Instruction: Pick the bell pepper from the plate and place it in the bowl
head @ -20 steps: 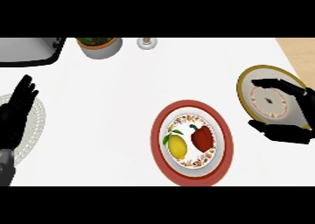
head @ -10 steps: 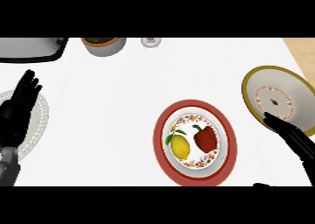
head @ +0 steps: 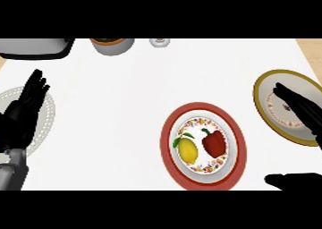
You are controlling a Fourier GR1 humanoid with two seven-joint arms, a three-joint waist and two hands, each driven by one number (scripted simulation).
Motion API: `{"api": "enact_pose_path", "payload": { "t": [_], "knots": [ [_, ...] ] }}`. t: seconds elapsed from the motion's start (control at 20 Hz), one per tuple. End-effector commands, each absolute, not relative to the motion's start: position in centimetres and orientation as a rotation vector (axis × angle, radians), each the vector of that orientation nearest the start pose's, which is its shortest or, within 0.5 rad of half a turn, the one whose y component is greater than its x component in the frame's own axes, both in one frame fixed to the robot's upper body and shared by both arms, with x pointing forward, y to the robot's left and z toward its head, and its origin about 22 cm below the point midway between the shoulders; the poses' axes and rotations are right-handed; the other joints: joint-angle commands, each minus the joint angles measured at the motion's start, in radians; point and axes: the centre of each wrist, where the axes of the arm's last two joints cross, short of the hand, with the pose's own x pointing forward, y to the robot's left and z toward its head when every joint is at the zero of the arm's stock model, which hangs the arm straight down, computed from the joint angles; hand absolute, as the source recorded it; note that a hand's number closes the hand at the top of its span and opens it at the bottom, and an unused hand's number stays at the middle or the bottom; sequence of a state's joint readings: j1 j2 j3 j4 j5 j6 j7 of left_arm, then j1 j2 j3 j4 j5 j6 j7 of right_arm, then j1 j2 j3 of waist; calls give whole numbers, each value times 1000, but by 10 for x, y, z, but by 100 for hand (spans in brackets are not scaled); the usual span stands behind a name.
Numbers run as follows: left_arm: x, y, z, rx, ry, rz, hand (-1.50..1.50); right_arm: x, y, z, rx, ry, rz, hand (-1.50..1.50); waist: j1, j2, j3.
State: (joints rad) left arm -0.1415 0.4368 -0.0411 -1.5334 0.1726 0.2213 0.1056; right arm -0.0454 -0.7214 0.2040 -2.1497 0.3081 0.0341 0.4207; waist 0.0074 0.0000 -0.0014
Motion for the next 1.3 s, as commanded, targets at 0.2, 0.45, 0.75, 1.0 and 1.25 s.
{"api": "enact_pose_path", "payload": {
  "t": [0.2,0.45,0.75,1.0,1.25],
  "knots": [
    [281,300,62,310,-1573,-94,0,251,-240,186,-707,-1297,1186,-150,25,5,0],
    [272,306,50,299,-1571,-105,0,269,-208,165,-625,-1117,1321,-150,19,4,0],
    [278,292,64,328,-1585,-79,0,295,-197,161,-520,-964,1434,-150,9,1,1],
    [288,294,65,331,-1576,-69,0,297,-173,133,-512,-826,1520,-150,-2,1,1],
    [275,309,64,305,-1567,-67,0,291,-158,102,-585,-835,1538,-150,0,1,2]
  ]
}}
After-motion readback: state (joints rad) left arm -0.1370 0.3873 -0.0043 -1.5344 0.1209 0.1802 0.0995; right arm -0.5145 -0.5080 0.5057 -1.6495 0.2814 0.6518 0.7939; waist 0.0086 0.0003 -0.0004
